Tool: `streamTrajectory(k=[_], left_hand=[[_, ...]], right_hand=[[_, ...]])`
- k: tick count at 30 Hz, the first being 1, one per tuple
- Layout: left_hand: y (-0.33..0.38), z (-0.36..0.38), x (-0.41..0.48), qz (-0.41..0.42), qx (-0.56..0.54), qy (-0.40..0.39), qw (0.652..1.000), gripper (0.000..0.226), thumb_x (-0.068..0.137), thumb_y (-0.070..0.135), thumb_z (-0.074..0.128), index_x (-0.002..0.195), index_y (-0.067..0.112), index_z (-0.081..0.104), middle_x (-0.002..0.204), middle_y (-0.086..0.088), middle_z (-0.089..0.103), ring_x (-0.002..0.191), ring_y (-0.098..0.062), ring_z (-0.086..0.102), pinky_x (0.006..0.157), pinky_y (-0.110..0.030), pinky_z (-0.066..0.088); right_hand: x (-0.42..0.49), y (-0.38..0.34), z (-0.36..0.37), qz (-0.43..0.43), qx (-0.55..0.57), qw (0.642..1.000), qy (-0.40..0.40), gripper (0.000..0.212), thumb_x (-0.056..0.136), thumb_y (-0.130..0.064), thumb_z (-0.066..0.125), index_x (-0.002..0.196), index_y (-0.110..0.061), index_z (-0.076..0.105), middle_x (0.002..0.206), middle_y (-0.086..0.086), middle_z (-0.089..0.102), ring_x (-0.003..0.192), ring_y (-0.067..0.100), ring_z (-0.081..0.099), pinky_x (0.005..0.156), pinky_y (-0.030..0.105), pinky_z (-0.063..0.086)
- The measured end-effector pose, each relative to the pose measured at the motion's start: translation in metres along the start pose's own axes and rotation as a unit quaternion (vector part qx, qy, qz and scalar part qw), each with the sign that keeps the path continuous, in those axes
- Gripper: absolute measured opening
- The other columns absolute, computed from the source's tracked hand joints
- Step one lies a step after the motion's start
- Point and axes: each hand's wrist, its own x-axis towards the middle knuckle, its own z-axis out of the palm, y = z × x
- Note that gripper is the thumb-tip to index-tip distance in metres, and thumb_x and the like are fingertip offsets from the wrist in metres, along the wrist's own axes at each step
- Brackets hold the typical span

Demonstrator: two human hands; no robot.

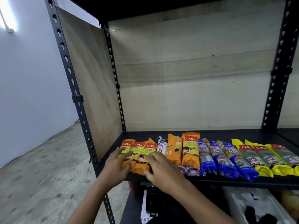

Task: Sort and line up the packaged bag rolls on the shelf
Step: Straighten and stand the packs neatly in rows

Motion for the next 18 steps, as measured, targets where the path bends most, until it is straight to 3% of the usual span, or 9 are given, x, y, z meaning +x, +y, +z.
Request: streamTrajectory(k=[5, 7, 11, 18], left_hand=[[-0.022, 0.006, 0.003, -0.034, 0.05, -0.1, 0.993, 0.062, 0.089, 0.077, 0.033, 0.143, 0.069, 0.005, 0.166, 0.013, -0.002, 0.153, -0.024, -0.005, 0.117, -0.059, -0.005], [-0.023, 0.011, 0.004, -0.024, 0.038, -0.124, 0.991, 0.069, 0.081, 0.087, 0.026, 0.144, 0.067, 0.008, 0.165, 0.014, -0.006, 0.152, -0.026, -0.011, 0.119, -0.059, 0.0], [-0.024, 0.021, 0.002, -0.02, 0.024, -0.108, 0.994, 0.07, 0.079, 0.091, 0.024, 0.144, 0.066, 0.019, 0.165, 0.016, 0.002, 0.152, -0.025, -0.014, 0.12, -0.06, 0.008], [-0.013, 0.035, 0.003, -0.016, 0.018, -0.062, 0.998, 0.064, 0.082, 0.088, 0.029, 0.142, 0.066, 0.025, 0.165, 0.015, 0.012, 0.152, -0.024, -0.007, 0.121, -0.056, 0.014]], right_hand=[[0.034, -0.009, 0.025, -0.002, -0.12, 0.987, -0.104, 0.074, 0.092, -0.052, 0.059, 0.152, -0.019, 0.03, 0.152, 0.017, 0.036, 0.141, 0.037, 0.03, 0.117, 0.053, 0.021], [0.041, -0.004, 0.029, -0.004, -0.168, 0.979, -0.119, 0.068, 0.092, -0.049, 0.06, 0.148, -0.018, 0.037, 0.149, 0.019, 0.041, 0.139, 0.039, 0.036, 0.117, 0.056, 0.017], [0.048, 0.008, 0.031, -0.012, -0.192, 0.974, -0.121, 0.051, 0.094, -0.041, 0.06, 0.139, -0.018, 0.051, 0.133, 0.014, 0.058, 0.122, 0.035, 0.055, 0.112, 0.057, 0.026], [0.045, 0.023, 0.032, -0.015, -0.194, 0.975, -0.103, 0.053, 0.092, -0.041, 0.063, 0.139, -0.02, 0.05, 0.13, 0.013, 0.06, 0.118, 0.033, 0.059, 0.116, 0.06, 0.018]])
